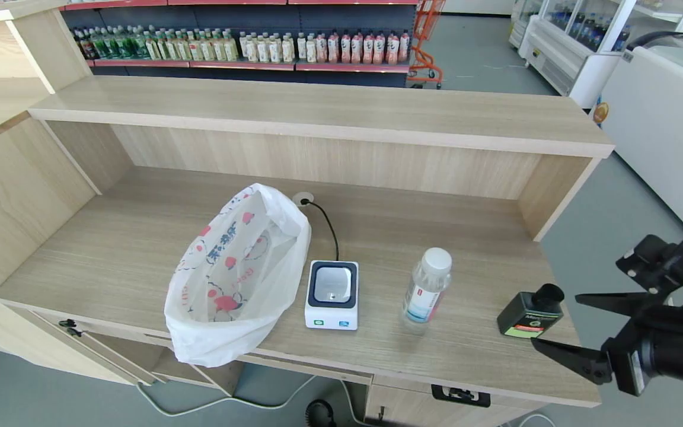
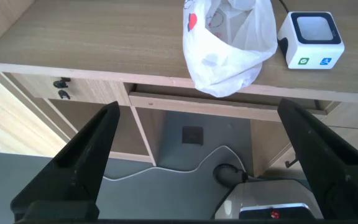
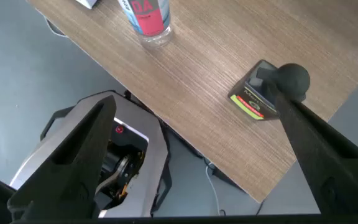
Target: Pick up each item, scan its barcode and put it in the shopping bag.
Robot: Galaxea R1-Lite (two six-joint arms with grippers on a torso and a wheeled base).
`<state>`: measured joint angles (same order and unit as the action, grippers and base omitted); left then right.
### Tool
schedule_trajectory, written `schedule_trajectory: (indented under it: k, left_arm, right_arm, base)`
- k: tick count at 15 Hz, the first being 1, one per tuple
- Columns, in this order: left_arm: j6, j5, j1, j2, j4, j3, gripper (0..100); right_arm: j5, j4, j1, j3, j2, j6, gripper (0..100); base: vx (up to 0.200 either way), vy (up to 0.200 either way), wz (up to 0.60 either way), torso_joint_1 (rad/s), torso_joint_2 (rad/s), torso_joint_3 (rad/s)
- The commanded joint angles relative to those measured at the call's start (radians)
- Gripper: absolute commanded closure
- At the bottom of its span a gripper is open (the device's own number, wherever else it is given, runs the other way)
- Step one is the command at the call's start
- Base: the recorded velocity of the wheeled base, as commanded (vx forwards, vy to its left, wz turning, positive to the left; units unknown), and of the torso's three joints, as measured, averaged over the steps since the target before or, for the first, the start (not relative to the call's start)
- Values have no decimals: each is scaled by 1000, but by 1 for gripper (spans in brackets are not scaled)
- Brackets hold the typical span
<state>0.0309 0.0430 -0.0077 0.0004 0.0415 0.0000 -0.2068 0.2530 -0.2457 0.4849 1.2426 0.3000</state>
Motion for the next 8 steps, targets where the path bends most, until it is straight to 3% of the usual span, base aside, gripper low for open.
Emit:
schedule_trajectory:
  k: [1,8]
  left_arm:
    - [0,0,0,0,0,0,0]
    - [0,0,0,0,0,0,0]
  right_arm:
    - [-3,78,-9,-26,150,4,0]
    - [-25,335,-130,-35,351,-2,0]
  base:
    - [0,0,0,0,0,0]
    - [0,0,0,0,0,0]
